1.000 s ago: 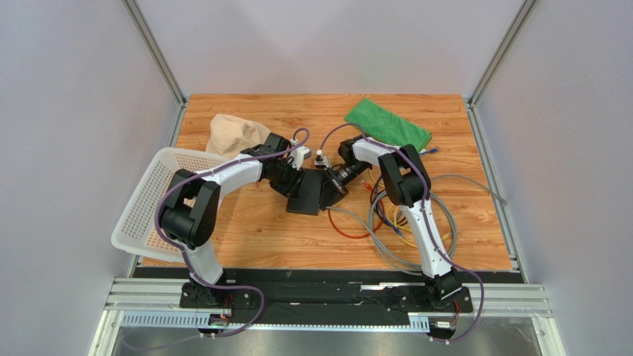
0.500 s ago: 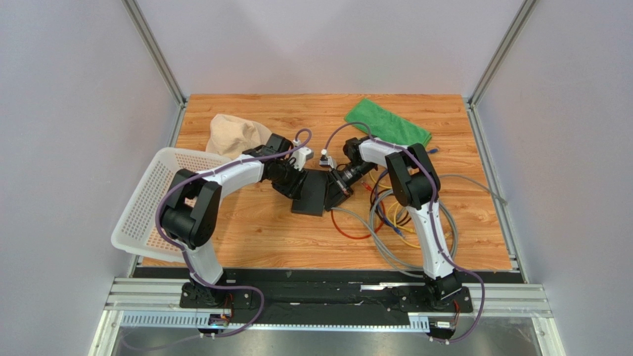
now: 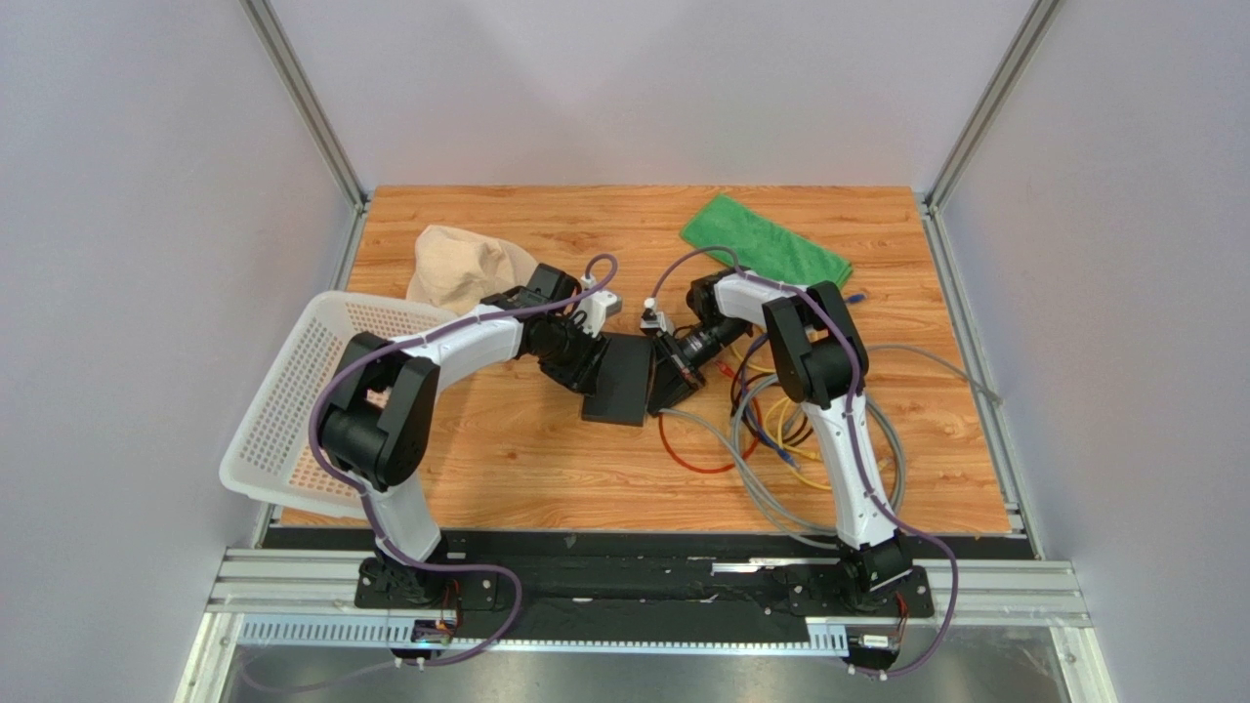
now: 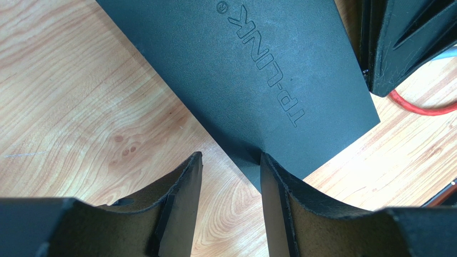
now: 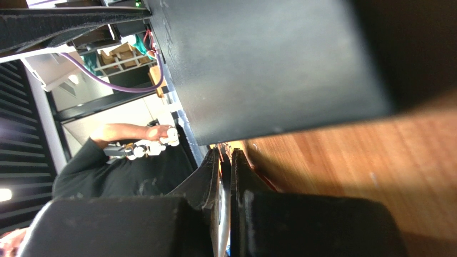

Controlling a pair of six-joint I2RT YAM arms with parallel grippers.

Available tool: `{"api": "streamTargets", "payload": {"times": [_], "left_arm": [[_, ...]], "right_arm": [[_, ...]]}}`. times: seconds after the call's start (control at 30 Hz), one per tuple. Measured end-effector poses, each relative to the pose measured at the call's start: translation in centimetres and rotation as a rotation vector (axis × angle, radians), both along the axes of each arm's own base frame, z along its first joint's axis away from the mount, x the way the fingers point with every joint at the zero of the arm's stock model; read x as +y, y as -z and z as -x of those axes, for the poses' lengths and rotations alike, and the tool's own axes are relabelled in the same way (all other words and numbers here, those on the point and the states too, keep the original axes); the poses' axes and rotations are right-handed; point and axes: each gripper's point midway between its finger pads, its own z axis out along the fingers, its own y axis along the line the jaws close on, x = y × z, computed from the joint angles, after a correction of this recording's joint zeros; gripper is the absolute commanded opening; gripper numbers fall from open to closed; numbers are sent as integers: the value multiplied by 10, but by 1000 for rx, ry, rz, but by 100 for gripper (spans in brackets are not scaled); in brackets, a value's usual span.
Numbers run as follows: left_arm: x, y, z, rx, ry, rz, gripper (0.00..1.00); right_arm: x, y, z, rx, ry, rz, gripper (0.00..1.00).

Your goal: Pull the plug from the switch port

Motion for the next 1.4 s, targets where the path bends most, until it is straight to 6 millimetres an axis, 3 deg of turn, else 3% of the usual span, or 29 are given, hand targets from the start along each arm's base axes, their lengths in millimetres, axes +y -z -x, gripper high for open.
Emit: {"api": "streamTargets", "payload": {"times": [0.1, 0.23, 0.33, 0.37, 0.4, 0.5, 0.73, 1.2, 1.3, 1.33, 1.4], "left_arm": [[1, -1, -2, -11, 5, -13, 56], [12, -9, -15, -86, -24, -90, 51], [13, -27, -23, -129, -33, -92, 23], [10, -34, -26, -143, -33, -81, 7], [7, -41, -30, -157, -30, -64, 0], [-3, -46, -28, -151, -15, -18, 0], [-2, -9, -7, -33, 7, -51, 0], [-12, -7, -11, -31, 25, -15, 0], [-13, -7, -11, -31, 26, -14, 0], [-13, -7, -11, -31, 27, -14, 0], [-13, -7, -11, -30, 29, -12, 0]], "right_arm": [[0, -1, 0, 15, 7, 10, 0], [1, -1, -1, 17, 4, 24, 0], [2, -1, -2, 24, -3, 49, 0], [2, -1, -4, 23, -5, 53, 1], [3, -1, -5, 23, -5, 59, 1], [7, -1, -8, 23, -10, 65, 1], [18, -1, -12, 18, -23, 55, 3], [17, 0, -5, 16, -30, 56, 6], [13, 0, -2, 26, -28, 66, 25], [10, 3, -2, 8, -39, 71, 46], [9, 1, -2, 16, -35, 74, 55]]}}
